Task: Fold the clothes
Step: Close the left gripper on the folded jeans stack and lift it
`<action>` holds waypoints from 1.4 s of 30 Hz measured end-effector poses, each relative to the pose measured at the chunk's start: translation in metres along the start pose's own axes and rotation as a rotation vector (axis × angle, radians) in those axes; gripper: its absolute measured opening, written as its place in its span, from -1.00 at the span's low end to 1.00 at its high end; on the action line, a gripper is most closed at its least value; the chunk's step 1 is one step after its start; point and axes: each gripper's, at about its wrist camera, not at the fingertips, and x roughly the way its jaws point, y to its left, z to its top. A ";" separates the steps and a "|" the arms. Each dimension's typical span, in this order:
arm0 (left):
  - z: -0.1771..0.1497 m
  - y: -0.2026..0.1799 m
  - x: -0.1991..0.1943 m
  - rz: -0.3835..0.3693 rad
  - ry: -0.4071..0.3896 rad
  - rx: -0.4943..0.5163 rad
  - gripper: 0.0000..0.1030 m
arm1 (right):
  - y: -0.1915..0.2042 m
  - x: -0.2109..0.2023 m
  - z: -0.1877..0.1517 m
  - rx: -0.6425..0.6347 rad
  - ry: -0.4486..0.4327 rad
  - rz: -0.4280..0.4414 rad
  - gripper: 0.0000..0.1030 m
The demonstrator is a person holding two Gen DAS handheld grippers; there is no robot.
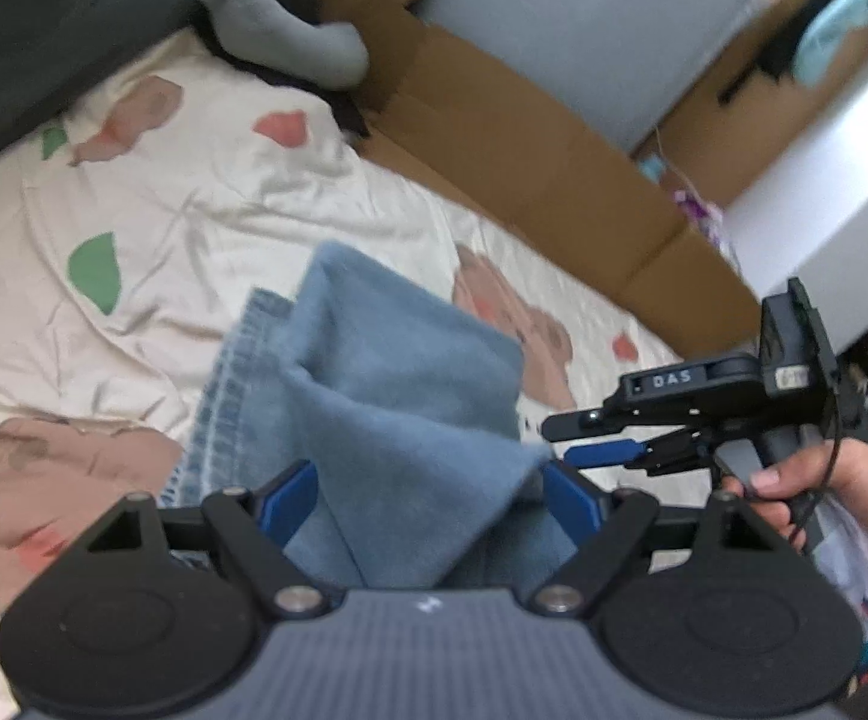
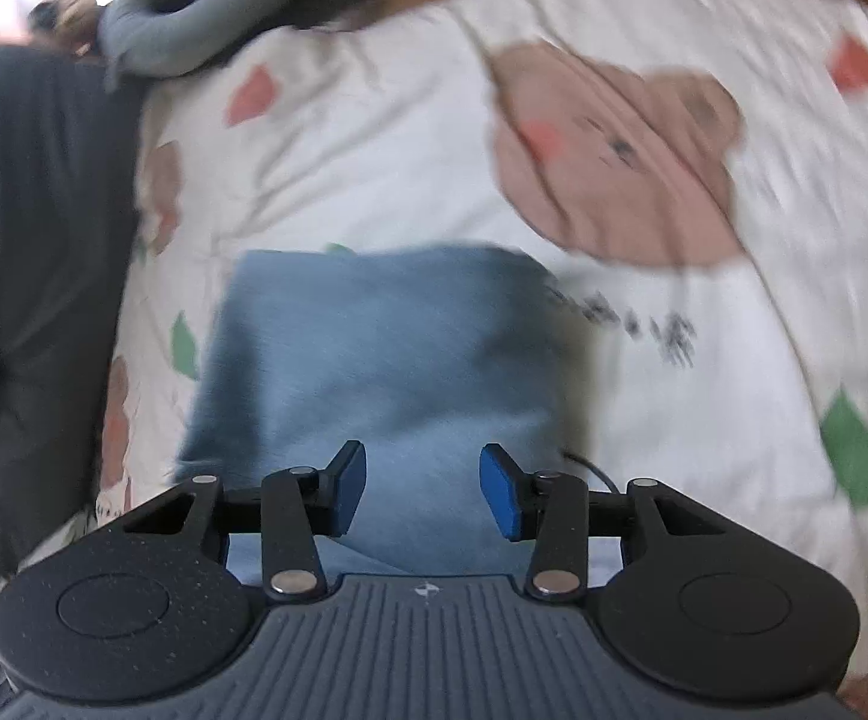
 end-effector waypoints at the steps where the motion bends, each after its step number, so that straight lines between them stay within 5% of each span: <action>1: -0.002 -0.003 0.002 0.008 0.007 0.005 0.64 | -0.006 0.002 -0.006 0.016 -0.002 0.004 -0.04; 13: -0.008 -0.017 0.030 0.171 0.076 -0.012 0.24 | -0.048 0.024 -0.066 0.230 -0.114 0.149 -0.04; 20: -0.001 -0.018 0.031 0.166 0.086 -0.055 0.04 | -0.068 0.037 -0.093 0.352 -0.160 0.189 -0.05; 24: 0.002 -0.021 0.027 0.165 0.071 -0.068 0.02 | -0.067 0.036 -0.096 0.368 -0.184 0.224 -0.22; 29: 0.003 -0.011 0.023 0.193 0.072 -0.121 -0.57 | -0.056 0.034 -0.103 0.347 -0.178 0.252 -0.24; 33: 0.004 0.004 0.008 0.214 0.071 -0.165 -0.77 | -0.052 0.035 -0.113 0.346 -0.155 0.262 -0.26; 42: -0.003 0.039 -0.008 0.229 0.100 -0.157 -0.83 | -0.043 0.040 -0.126 0.275 -0.112 0.213 -0.34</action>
